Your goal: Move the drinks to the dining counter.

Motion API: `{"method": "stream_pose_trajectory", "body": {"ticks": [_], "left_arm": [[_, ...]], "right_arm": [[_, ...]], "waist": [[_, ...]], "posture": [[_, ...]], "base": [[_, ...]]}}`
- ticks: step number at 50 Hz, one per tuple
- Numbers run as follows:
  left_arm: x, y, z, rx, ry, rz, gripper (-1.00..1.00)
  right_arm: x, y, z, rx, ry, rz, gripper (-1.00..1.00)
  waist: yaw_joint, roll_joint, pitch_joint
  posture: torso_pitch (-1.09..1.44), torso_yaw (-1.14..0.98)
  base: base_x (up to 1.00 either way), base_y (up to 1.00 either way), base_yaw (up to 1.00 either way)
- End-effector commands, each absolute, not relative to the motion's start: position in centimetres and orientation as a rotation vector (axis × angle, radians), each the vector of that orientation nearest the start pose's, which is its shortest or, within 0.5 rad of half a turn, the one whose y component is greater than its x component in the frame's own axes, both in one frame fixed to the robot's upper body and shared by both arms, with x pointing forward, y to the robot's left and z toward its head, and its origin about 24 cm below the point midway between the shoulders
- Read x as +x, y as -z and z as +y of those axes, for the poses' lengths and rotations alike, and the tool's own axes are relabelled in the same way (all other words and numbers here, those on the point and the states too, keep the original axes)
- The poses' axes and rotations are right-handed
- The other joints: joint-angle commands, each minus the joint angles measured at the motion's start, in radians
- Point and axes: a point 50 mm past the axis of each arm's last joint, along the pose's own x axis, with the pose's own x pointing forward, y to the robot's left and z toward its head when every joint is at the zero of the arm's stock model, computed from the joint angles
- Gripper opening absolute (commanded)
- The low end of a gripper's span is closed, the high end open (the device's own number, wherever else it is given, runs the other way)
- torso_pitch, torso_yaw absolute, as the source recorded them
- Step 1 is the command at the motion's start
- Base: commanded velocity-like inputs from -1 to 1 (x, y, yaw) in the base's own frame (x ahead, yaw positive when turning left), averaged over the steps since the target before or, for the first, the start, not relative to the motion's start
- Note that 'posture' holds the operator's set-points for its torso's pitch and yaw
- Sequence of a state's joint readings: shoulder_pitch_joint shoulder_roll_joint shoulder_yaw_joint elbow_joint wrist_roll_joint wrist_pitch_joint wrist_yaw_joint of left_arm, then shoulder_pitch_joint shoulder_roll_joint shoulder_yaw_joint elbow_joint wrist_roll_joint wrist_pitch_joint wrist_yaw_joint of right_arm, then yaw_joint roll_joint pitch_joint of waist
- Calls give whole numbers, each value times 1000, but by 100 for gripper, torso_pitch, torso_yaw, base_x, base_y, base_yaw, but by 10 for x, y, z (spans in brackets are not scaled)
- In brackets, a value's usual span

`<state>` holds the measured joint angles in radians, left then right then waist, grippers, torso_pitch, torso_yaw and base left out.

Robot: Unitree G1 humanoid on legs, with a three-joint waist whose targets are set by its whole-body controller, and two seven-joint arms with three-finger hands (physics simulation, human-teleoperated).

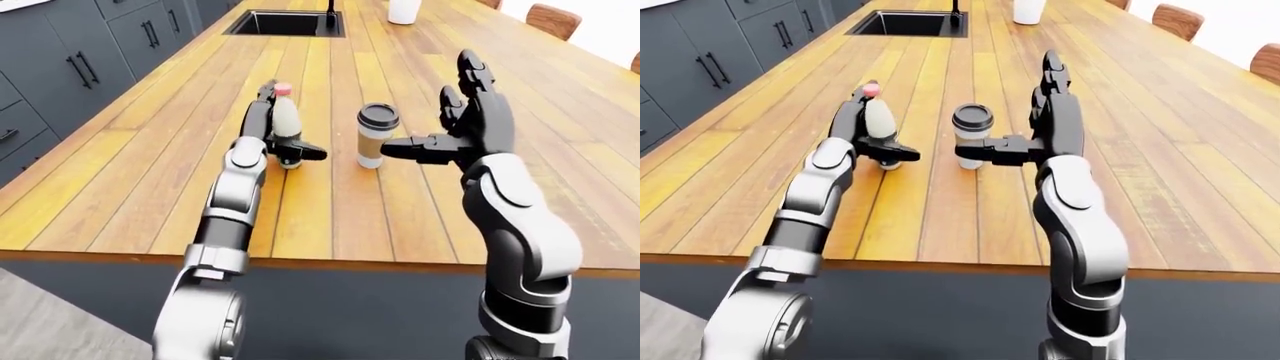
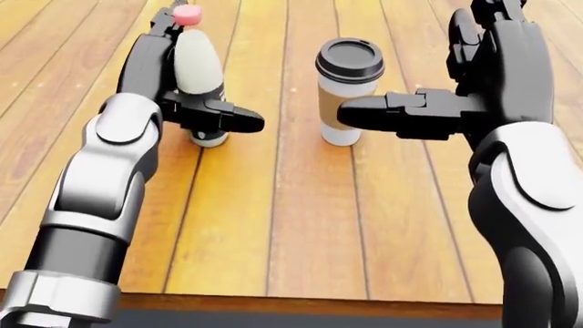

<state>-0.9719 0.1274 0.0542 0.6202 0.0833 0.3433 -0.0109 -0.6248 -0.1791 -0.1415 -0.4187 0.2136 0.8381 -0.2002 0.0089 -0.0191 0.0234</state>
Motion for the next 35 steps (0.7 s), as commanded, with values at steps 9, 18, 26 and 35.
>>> {"method": "stream_pose_trajectory", "body": {"ticks": [9,18,26,35], "left_arm": [[394,-216,129,219,63,-110,100],[381,-223,134,211,63,-131,100],[350,-233,142,213,56,-175,100],[328,-242,146,199,44,-203,100]], "right_arm": [[301,-250,-161,21,80,-261,100],[297,-252,-163,17,83,-266,100],[293,-254,-165,6,93,-264,100],[282,-259,-165,-4,93,-268,100]], "waist": [[-1,1,-27],[0,3,-24],[-4,15,-51],[-4,10,-42]], "posture": [[0,0],[0,0],[0,0],[0,0]], "base": [[0,0,0],[0,0,0],[-13,0,0],[-87,0,0]]}}
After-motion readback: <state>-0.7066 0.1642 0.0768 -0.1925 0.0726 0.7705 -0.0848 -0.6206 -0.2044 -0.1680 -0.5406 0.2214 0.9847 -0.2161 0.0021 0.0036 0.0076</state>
